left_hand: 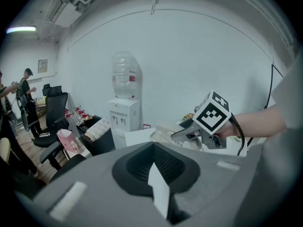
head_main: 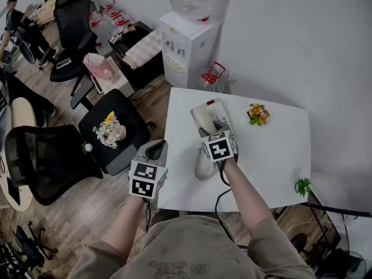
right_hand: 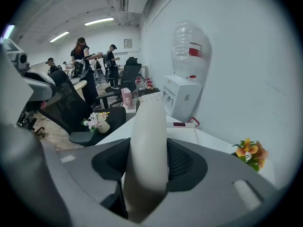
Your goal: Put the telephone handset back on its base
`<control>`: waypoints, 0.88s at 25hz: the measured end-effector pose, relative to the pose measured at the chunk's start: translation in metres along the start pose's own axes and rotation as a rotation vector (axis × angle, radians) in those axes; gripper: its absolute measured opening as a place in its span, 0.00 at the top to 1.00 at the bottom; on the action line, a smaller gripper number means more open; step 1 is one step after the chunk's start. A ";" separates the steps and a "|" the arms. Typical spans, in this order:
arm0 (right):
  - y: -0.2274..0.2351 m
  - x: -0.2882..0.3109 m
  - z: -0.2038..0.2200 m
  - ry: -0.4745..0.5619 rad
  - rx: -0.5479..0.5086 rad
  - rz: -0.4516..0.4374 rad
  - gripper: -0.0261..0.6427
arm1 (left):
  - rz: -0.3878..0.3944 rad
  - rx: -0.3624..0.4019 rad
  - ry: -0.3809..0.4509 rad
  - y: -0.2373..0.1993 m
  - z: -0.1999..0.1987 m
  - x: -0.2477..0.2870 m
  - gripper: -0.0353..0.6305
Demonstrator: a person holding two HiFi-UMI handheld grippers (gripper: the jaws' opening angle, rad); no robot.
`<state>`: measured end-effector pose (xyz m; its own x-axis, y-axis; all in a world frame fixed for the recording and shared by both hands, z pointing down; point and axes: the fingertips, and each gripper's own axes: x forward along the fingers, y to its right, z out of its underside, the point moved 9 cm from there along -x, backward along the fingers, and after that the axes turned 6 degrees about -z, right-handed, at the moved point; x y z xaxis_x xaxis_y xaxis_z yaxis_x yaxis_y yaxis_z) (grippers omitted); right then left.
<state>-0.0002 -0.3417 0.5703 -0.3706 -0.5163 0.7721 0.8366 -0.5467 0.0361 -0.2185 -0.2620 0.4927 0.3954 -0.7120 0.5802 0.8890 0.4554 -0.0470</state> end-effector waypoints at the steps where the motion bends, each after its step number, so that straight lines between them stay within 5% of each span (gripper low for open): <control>1: 0.002 0.006 0.002 -0.006 -0.005 0.000 0.60 | 0.002 0.001 -0.009 0.000 0.001 0.003 0.95; 22: 0.009 0.065 0.025 -0.061 0.046 -0.005 0.59 | -0.013 -0.028 -0.123 -0.010 0.028 0.016 0.95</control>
<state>-0.0066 -0.3637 0.6373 -0.3511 -0.4714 0.8091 0.8528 -0.5178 0.0683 -0.2274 -0.2630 0.5258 0.3538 -0.6459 0.6765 0.9008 0.4300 -0.0607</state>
